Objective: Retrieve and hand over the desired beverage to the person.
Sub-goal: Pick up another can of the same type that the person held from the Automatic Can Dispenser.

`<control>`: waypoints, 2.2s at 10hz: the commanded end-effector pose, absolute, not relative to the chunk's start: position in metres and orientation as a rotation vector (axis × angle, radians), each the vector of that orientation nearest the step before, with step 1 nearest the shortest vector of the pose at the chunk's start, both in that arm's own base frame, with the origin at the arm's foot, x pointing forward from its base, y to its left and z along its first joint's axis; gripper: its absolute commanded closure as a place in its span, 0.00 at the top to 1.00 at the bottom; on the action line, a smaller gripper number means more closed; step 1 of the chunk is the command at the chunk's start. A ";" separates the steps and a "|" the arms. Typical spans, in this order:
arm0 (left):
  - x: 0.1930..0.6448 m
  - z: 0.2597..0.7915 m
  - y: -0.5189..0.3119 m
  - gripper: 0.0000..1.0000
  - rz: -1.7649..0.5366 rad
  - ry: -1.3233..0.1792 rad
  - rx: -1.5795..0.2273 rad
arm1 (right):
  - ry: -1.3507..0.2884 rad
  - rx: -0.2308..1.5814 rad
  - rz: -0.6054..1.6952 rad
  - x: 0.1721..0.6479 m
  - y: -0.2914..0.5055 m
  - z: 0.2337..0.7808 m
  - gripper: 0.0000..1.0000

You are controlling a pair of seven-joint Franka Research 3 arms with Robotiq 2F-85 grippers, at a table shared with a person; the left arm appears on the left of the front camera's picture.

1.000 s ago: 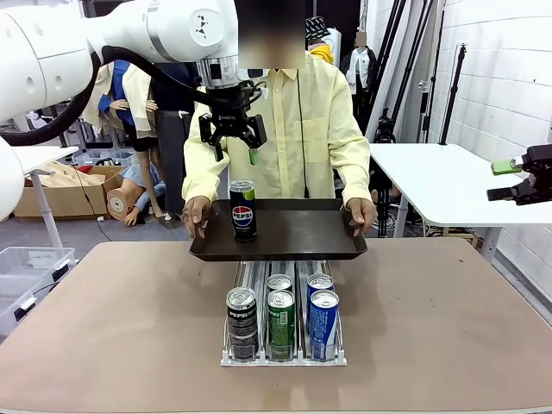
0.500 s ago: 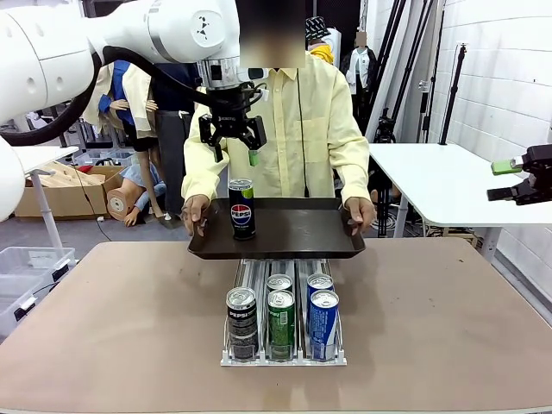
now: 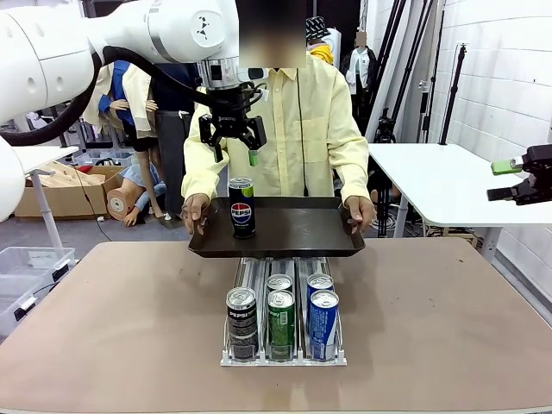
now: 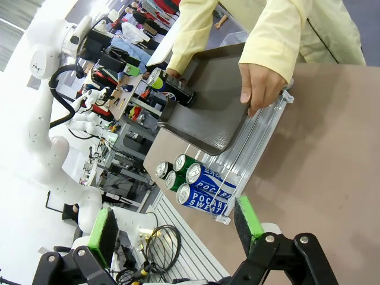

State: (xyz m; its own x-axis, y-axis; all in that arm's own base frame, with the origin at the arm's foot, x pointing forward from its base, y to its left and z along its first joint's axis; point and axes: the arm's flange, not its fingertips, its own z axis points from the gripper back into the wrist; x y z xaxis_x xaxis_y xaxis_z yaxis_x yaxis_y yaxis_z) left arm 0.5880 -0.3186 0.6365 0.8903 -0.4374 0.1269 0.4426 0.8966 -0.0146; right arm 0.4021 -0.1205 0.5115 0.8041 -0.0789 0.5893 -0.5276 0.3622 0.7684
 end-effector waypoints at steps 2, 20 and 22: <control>0.588 0.638 -0.318 1.00 -0.456 -0.123 -0.049 | -0.604 1.181 0.321 0.401 -0.119 0.510 1.00; 0.465 0.535 0.052 1.00 -0.179 -0.357 -1.173 | -0.604 1.181 0.321 0.401 -0.119 0.510 1.00; 0.458 0.511 0.067 1.00 -0.190 -0.399 -1.238 | -0.604 1.181 0.321 0.401 -0.119 0.510 1.00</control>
